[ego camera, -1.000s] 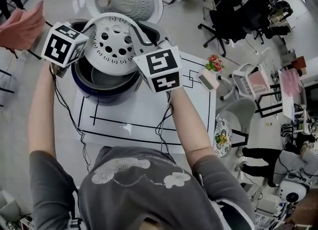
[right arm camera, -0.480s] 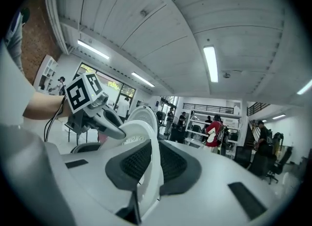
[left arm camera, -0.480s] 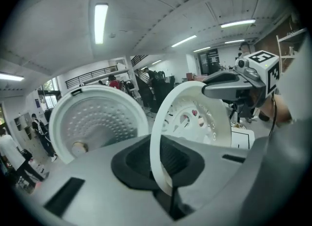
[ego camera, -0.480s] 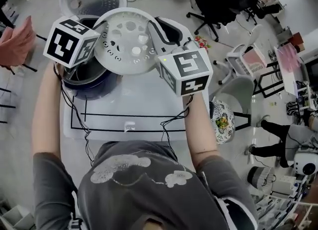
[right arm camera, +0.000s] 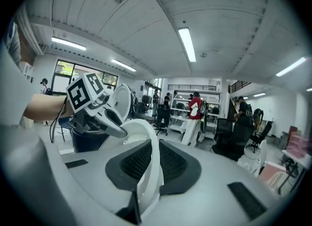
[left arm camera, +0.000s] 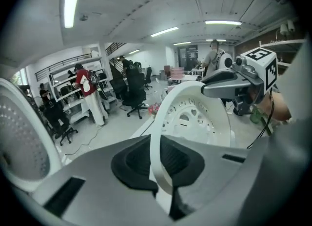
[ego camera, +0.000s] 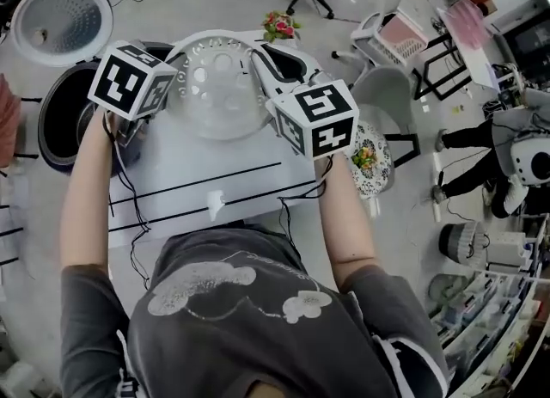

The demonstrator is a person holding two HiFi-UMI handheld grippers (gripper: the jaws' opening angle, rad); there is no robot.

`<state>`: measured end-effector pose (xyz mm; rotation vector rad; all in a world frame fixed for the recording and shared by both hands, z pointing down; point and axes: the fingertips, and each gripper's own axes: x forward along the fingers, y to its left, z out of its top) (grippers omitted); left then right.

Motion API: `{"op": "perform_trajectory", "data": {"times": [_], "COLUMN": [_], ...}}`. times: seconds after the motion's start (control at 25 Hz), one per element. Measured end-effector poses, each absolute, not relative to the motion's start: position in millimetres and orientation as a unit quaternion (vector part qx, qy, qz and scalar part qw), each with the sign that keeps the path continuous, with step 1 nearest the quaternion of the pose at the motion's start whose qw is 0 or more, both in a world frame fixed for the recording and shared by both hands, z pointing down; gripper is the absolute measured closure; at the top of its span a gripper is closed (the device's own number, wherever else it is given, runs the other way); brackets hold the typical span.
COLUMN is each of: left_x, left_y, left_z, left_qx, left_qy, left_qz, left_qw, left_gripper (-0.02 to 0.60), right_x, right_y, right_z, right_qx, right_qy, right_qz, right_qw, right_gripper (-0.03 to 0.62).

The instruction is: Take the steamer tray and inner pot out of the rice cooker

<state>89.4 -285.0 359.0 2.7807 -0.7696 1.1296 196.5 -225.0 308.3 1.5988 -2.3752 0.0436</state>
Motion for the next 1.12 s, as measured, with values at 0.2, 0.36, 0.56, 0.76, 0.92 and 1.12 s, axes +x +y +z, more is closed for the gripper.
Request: {"op": "perform_trajectory", "data": {"times": [0.2, 0.36, 0.56, 0.76, 0.92, 1.12], "left_x": [134, 156, 174, 192, 204, 207], "left_y": [-267, -249, -233, -224, -219, -223], "left_z": [422, 468, 521, 550, 573, 589], "left_qx": [0.892, 0.886, 0.875, 0.867, 0.858, 0.853], "left_qy": [-0.208, -0.182, -0.161, -0.146, -0.146, -0.153], "left_qz": [0.396, 0.418, 0.441, 0.459, 0.475, 0.478], "left_qw": [0.06, 0.087, 0.12, 0.125, 0.128, 0.143], "left_gripper": [0.549, 0.549, 0.549, 0.548, 0.548, 0.549], "right_x": [240, 260, 279, 299, 312, 317], "right_y": [-208, -193, -180, -171, -166, -172], "right_z": [372, 421, 474, 508, 536, 558], "right_qx": [0.56, 0.558, 0.557, 0.555, 0.554, 0.553], "right_qy": [-0.808, -0.8, -0.789, -0.781, -0.774, -0.771], "right_qz": [0.079, 0.12, 0.152, 0.177, 0.194, 0.2], "right_qw": [0.164, 0.184, 0.208, 0.224, 0.237, 0.246], "right_gripper": [0.53, 0.53, 0.53, 0.53, 0.53, 0.53]}}
